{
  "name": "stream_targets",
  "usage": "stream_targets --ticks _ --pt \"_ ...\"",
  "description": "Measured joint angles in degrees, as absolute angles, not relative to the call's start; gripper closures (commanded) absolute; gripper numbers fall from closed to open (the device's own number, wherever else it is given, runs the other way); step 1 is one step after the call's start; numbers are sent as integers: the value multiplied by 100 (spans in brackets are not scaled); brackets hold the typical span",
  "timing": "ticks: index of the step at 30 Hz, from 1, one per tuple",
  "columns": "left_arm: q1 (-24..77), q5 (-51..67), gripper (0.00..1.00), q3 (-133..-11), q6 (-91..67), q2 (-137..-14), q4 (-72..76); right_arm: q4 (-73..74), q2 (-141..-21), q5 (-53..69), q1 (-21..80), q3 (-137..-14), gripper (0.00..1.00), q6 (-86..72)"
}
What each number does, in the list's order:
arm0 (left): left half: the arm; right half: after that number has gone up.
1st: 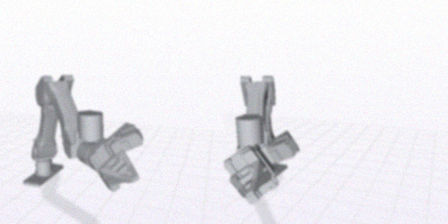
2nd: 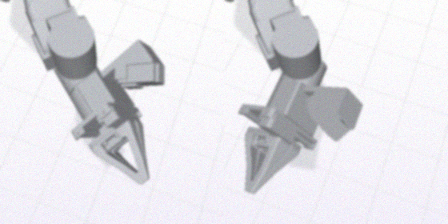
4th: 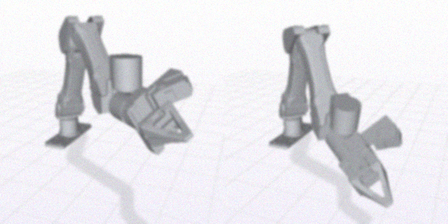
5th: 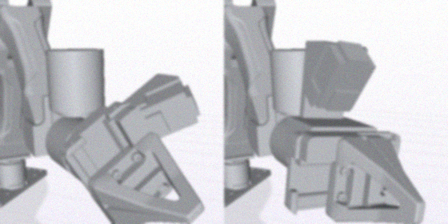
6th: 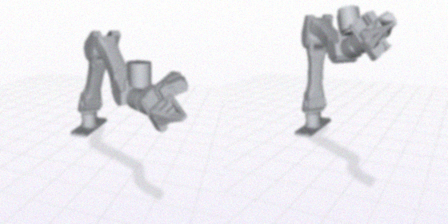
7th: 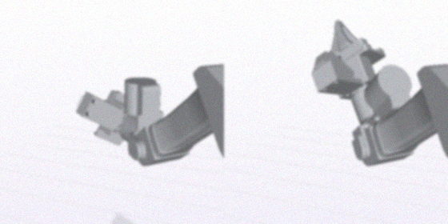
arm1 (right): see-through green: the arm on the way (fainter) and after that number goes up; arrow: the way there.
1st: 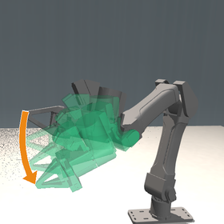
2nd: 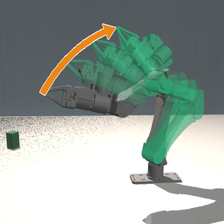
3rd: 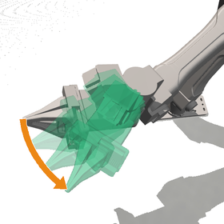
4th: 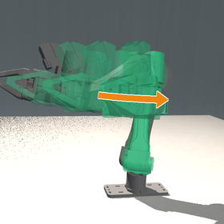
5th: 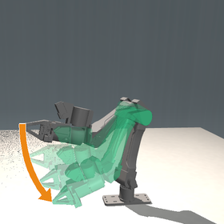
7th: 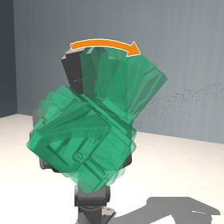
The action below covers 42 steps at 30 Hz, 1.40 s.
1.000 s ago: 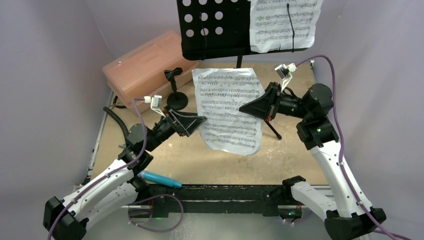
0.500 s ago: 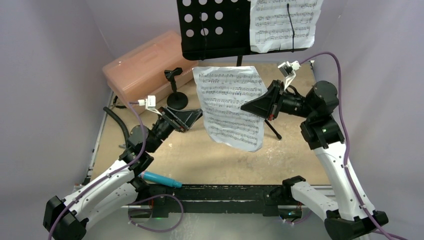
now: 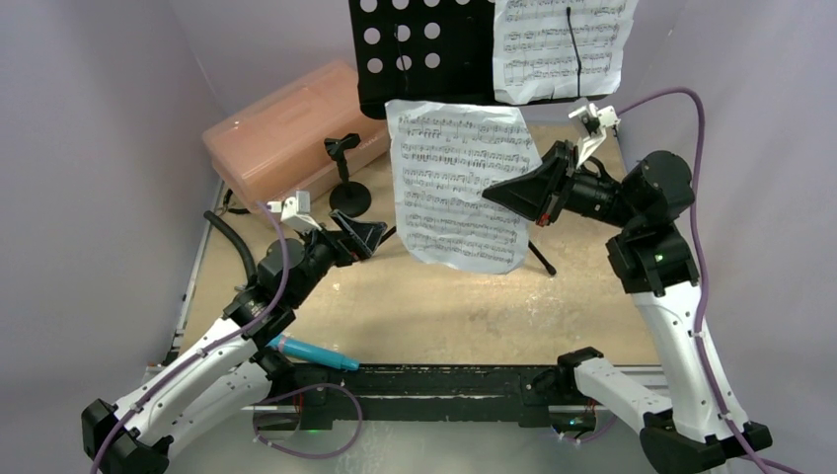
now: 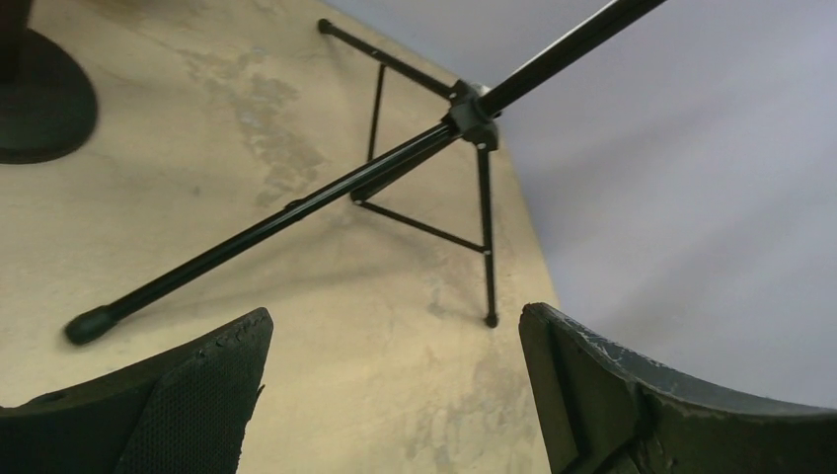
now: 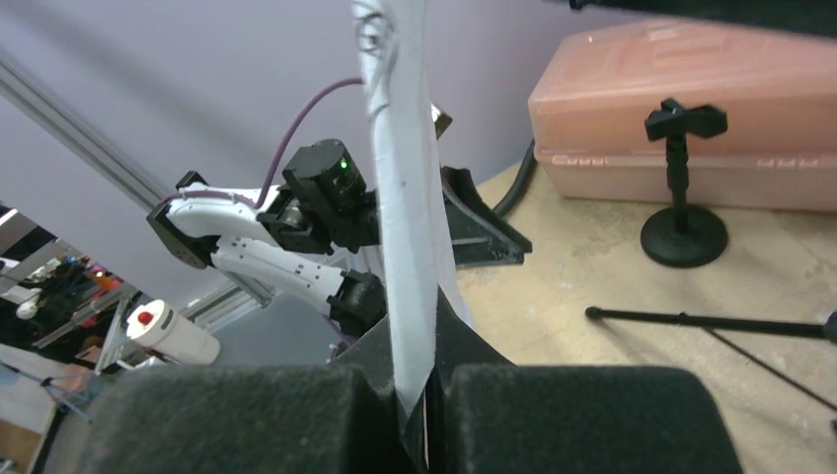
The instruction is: Set up the instrument practice props
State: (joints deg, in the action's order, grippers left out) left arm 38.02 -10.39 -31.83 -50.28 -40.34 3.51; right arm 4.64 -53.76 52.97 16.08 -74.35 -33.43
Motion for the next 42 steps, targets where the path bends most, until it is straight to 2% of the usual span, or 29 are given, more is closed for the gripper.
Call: stream_targets --ticks 6,16,22,31,37,42 --pt "3802 -1194 2 -3660 -4425 -4252 -725 567 -5588 5041 1608 -8141 100 -3295" --pt "3802 -1347 1 -4475 -4174 -5701 -2364 696 -5717 4460 1608 -8851 100 -3271" --pt "3802 -1280 1 -4648 -4246 -5981 -2722 930 -5990 4123 1608 -9393 100 -3247" --pt "3795 -902 2 -5063 -4241 -6108 -2808 1382 -6768 3951 1608 -10919 100 -3177" --pt "3795 -980 6 -5896 -4082 -6108 -3159 1809 -7234 3669 1608 -11935 100 -3068" --pt "3793 -1256 7 -7118 -3778 -6233 -3577 1975 -7408 3264 1608 -12490 100 -2897"
